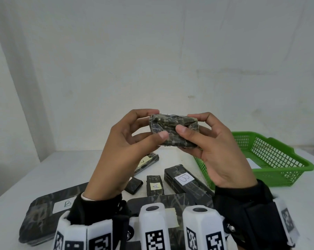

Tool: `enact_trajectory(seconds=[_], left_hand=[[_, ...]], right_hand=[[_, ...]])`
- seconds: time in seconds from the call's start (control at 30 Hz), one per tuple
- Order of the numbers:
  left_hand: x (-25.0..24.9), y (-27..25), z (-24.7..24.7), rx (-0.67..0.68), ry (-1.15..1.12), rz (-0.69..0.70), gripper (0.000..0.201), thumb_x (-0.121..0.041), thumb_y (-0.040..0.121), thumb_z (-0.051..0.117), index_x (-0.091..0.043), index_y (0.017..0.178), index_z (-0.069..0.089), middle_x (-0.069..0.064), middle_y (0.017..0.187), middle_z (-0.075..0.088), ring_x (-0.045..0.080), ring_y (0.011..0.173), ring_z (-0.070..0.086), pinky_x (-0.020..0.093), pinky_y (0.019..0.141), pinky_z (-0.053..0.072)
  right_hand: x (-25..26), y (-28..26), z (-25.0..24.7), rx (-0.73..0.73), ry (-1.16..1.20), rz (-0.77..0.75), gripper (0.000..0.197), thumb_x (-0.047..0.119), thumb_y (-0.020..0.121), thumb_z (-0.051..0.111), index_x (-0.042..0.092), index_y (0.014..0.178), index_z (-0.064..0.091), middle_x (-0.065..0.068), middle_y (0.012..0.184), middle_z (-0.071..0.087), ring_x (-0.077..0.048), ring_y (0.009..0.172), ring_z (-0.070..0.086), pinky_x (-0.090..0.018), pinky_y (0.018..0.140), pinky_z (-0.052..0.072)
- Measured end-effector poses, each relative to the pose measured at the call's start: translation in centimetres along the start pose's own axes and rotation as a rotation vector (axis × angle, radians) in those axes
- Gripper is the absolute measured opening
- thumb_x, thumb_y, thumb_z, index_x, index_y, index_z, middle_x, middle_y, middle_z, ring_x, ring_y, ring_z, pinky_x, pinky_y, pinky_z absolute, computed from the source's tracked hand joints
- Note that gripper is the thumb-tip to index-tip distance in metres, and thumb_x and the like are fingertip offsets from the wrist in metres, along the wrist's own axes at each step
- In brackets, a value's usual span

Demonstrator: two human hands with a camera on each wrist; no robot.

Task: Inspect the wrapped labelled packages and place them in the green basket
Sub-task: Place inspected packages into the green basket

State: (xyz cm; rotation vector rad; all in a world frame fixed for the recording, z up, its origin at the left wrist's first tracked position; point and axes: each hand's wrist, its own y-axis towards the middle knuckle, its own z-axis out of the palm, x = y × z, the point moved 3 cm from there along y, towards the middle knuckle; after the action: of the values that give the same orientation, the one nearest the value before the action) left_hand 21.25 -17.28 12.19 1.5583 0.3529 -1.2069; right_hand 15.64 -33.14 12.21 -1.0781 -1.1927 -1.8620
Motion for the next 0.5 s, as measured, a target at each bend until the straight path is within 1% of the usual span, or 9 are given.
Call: enact_trajectory(seconds=[0.1,0.17,0.23,0.3,0.37,0.4,0.43,0.47,0.5], left_hand=[[0.11,0.0,-0.12,-0.021,-0.012,0.013,0.041,-0.008,0.072,0.072,-0.013,0.112,0.066,0.009,0.106,0.073,0.03,0.086,0.074,0.048,0.087,0.059],[0.26,0.04,-0.16,-0.026,-0.009,0.018,0.04,-0.007,0.072,0.071,-0.014,0.111,0.067,0.009,0.106,0.073,0.029,0.085,0.074,0.045,0.085,0.06],[0.31,0.08,-0.09,-0.016,-0.001,0.024,0.04,-0.008,0.072,0.071,-0.015,0.111,0.067,0.008,0.108,0.073,0.029,0.087,0.074,0.043,0.085,0.06],[0.25,0.1,0.14,-0.008,-0.004,0.032,0.037,-0.012,0.074,0.072,-0.016,0.111,0.067,0.005,0.107,0.072,0.024,0.086,0.073,0.04,0.084,0.06],[0.16,0.08,0.47,-0.015,-0.015,0.043,0.031,-0.016,0.077,0.07,-0.014,0.108,0.067,0.001,0.102,0.072,0.018,0.08,0.072,0.039,0.081,0.06],[0.1,0.04,0.58,-0.025,-0.019,0.052,0.028,-0.016,0.079,0.068,-0.012,0.107,0.067,0.0,0.099,0.072,0.017,0.079,0.071,0.042,0.081,0.06],[0.05,0.0,0.68,-0.035,-0.022,0.064,0.026,-0.015,0.08,0.066,-0.011,0.106,0.066,0.0,0.098,0.071,0.017,0.078,0.07,0.049,0.082,0.058],[0.0,-0.06,0.74,-0.042,-0.024,0.074,0.024,-0.013,0.081,0.065,-0.01,0.105,0.066,0.001,0.097,0.071,0.019,0.077,0.068,0.055,0.082,0.056],[-0.02,-0.09,0.79,-0.049,-0.022,0.081,0.023,-0.013,0.082,0.064,-0.01,0.105,0.066,0.002,0.098,0.071,0.02,0.077,0.067,0.059,0.082,0.055]], right_hand=[[-0.08,0.05,0.15,0.019,-0.018,0.007,0.043,0.024,0.058,0.079,0.018,0.097,0.063,-0.009,0.096,0.074,-0.018,0.08,0.071,-0.038,0.081,0.06],[-0.07,0.05,0.29,0.044,-0.002,0.025,0.045,0.029,0.057,0.079,0.018,0.098,0.062,-0.007,0.094,0.073,-0.016,0.08,0.07,-0.035,0.08,0.06],[0.04,0.08,0.33,0.046,0.033,0.03,0.044,0.031,0.058,0.078,0.017,0.097,0.062,-0.005,0.091,0.073,-0.016,0.08,0.07,-0.033,0.075,0.06],[0.19,0.08,0.23,0.028,0.063,0.016,0.036,0.025,0.062,0.076,0.015,0.093,0.062,-0.007,0.092,0.073,-0.015,0.078,0.07,-0.028,0.066,0.059],[0.25,0.03,0.11,0.026,0.086,0.018,0.03,0.019,0.065,0.074,0.015,0.091,0.061,-0.009,0.094,0.071,-0.015,0.077,0.069,-0.025,0.061,0.057],[0.28,0.01,0.09,0.032,0.1,0.024,0.029,0.017,0.065,0.073,0.015,0.091,0.06,-0.009,0.095,0.07,-0.014,0.076,0.069,-0.025,0.061,0.056],[0.3,-0.03,0.08,0.04,0.114,0.028,0.03,0.016,0.065,0.073,0.015,0.092,0.06,-0.009,0.096,0.069,-0.014,0.076,0.068,-0.025,0.061,0.056],[0.33,-0.08,0.09,0.049,0.125,0.03,0.034,0.015,0.064,0.072,0.016,0.095,0.059,-0.009,0.097,0.068,-0.014,0.077,0.068,-0.026,0.063,0.057],[0.38,-0.09,0.13,0.056,0.133,0.033,0.039,0.016,0.063,0.072,0.016,0.1,0.059,-0.009,0.098,0.068,-0.014,0.078,0.068,-0.028,0.066,0.058]])
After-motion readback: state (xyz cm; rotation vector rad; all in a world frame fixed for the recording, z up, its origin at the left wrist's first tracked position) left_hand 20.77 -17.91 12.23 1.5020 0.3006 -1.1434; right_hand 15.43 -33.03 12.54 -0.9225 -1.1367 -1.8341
